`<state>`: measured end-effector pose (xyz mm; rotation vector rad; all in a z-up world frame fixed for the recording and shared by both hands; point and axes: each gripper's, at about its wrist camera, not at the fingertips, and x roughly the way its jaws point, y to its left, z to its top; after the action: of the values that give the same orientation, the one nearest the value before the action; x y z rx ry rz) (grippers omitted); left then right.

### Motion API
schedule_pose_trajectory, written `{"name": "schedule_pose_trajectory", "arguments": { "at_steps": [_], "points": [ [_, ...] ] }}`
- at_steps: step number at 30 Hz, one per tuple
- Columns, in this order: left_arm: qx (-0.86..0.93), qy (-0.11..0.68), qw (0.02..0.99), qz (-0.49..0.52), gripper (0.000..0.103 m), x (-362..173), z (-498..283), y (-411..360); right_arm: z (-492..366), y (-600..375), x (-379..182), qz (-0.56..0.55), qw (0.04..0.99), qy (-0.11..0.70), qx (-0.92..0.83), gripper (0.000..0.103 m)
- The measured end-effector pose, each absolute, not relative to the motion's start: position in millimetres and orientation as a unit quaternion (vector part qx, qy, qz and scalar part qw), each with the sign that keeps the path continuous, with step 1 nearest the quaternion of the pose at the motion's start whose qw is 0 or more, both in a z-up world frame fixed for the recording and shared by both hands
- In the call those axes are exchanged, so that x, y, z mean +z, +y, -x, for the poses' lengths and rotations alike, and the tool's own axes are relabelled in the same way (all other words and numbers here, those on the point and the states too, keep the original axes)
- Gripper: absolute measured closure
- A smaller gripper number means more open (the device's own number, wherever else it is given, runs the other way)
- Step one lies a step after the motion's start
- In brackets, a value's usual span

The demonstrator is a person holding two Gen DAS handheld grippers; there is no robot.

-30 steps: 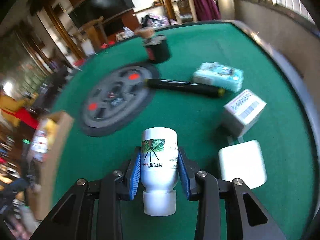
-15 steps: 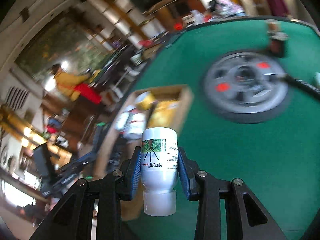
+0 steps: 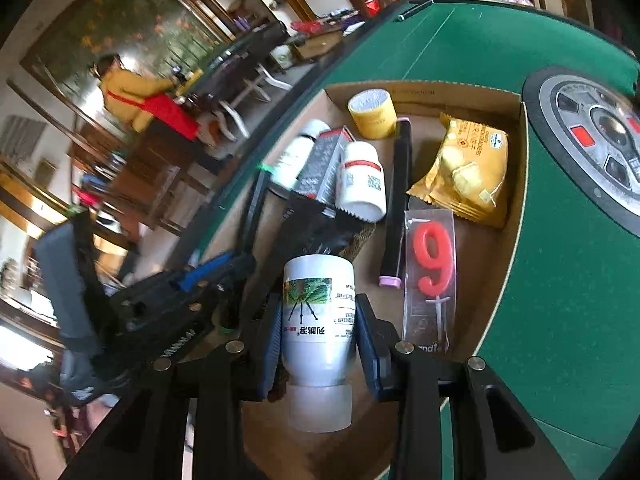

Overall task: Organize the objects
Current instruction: 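Lower the marker and white bottle into the cardboard box, open both grippers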

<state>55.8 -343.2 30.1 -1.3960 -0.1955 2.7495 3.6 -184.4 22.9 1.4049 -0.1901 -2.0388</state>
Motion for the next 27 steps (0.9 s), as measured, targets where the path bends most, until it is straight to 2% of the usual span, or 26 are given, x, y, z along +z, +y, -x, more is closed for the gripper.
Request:
{"name": "schedule_pose_trajectory", "arguments": {
  "at_steps": [2, 4, 6, 8, 9, 12, 16, 20, 27],
  "points": [
    [0.889, -0.066, 0.027, 0.452, 0.089, 30.5, -57.0, -343.1, -1.8, -188.8, 18.9, -0.54, 0.317, -0.066, -0.777, 0.065],
    [0.89, -0.067, 0.03, 0.45, 0.083, 31.5, -58.4, -342.3, -0.8, -194.0, 13.8, -0.543, 0.307, -0.053, -0.779, 0.065],
    [0.89, -0.075, 0.036, 0.448, 0.061, 34.5, -62.0, -342.9, -1.4, -197.9, 12.7, -0.543, 0.303, -0.039, -0.782, 0.064],
    [0.892, -0.083, 0.037, 0.444, 0.05, 40.8, -66.6, -342.8, -1.6, -199.9, 12.2, -0.541, 0.3, -0.032, -0.785, 0.064],
    [0.891, -0.084, 0.034, 0.445, 0.039, 43.5, -68.3, -343.1, -1.6, -200.3, 13.5, -0.536, 0.296, -0.027, -0.79, 0.064],
    [0.89, -0.104, 0.03, 0.443, 0.027, 56.0, -76.9, -344.4, -4.0, -199.3, 19.7, -0.522, 0.292, -0.014, -0.801, 0.061],
    [0.903, -0.089, 0.018, 0.421, 0.025, 78.5, -88.7, -336.2, -12.0, -185.5, 41.5, -0.484, 0.286, -0.006, -0.827, 0.042],
    [0.92, -0.089, 0.035, 0.38, 0.015, 106.6, -101.2, -321.7, -24.2, -156.5, 66.0, -0.436, 0.27, -0.01, -0.858, 0.025],
    [0.927, -0.062, 0.1, 0.357, 0.01, 130.9, -102.1, -261.2, -22.7, -84.5, 77.5, -0.415, 0.207, -0.038, -0.885, 0.022]
  ]
}}
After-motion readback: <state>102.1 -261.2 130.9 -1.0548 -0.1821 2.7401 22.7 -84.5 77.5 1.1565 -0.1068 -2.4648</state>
